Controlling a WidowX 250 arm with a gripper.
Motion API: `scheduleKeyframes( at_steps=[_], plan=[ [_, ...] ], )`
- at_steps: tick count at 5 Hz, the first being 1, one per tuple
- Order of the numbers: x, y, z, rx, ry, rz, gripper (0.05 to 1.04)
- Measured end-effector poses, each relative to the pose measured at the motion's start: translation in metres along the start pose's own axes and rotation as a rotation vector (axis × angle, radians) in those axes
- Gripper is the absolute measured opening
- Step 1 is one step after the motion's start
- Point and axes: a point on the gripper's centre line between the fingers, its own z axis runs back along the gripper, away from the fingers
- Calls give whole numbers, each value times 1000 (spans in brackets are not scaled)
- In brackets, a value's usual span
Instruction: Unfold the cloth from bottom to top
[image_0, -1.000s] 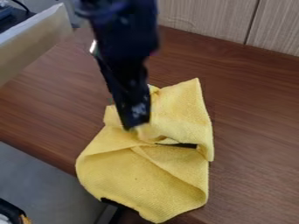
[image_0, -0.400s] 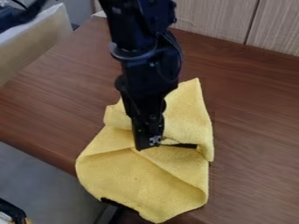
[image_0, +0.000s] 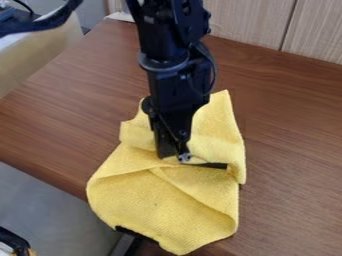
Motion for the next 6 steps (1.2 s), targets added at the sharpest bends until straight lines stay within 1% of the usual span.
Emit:
scheduleKeyframes(
  at_steps=[1, 2, 3, 4, 5, 6],
  plan=[
    [1, 4, 4, -3, -9, 3, 75],
    [5, 11, 18, 1, -42, 18, 63],
    [17, 23, 29, 4, -63, 30, 63],
    [38, 44, 38, -14, -109, 41, 63],
    [57, 70, 41, -19, -159, 71, 63],
    [70, 98, 32, -42, -171, 109, 63]
  ],
)
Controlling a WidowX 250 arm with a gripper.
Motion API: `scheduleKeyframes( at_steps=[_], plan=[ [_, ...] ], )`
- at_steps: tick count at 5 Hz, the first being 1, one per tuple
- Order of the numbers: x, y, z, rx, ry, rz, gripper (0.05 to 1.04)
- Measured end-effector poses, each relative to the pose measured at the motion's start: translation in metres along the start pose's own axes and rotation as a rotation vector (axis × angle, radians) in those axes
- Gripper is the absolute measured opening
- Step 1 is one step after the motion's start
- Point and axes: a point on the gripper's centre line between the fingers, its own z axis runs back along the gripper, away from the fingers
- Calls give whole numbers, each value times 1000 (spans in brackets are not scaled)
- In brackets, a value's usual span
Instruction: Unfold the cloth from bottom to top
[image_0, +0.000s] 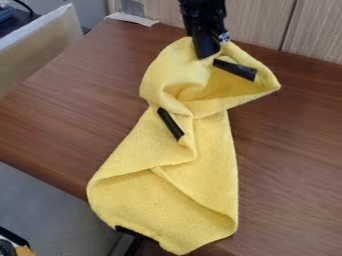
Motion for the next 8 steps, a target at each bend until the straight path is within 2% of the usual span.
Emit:
scheduleKeyframes(
  at_steps=[1, 2, 3, 5, 6, 7, 8],
  plan=[
    [11, 25, -19, -11, 36, 7, 63],
    [7, 48, -36, -27, 72, 36, 63],
    [6, 67, -47, -38, 80, 60, 63],
    [4, 81, -57, -60, 90, 84, 87],
    [3, 81, -58, -80, 94, 99, 243],
    [1, 83, -57, -80, 92, 107, 509],
    [1, 83, -58, -84, 91, 110, 818]
  ],
)
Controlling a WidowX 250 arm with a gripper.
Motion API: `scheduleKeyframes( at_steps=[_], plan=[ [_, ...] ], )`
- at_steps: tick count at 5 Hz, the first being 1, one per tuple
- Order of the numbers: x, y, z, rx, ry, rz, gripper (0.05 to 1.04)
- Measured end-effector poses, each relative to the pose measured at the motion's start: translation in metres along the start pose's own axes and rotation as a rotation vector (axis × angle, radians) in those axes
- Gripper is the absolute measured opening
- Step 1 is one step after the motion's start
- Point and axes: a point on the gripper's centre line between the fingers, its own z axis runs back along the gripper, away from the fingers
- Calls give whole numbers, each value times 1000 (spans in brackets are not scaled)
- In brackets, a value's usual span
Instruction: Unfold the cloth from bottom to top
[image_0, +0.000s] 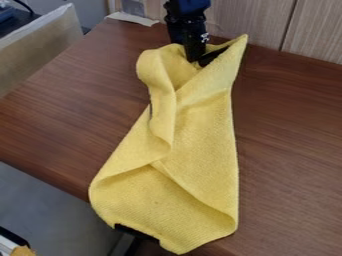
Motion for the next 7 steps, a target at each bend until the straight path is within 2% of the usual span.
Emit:
scheduleKeyframes(
  at_steps=[1, 2, 3, 4, 6, 7],
  plan=[
    [-3, 2, 1, -4, -4, 11, 1005],
    [-4, 0, 6, 0, -16, 8, 1007],
    [-2, -6, 26, 22, -49, -9, 1001],
    [-3, -9, 34, 32, -58, -9, 1001],
    [-12, -17, 78, 80, -96, -25, 1001],
    [-18, -22, 97, 85, -128, -28, 1001]
  ],
)
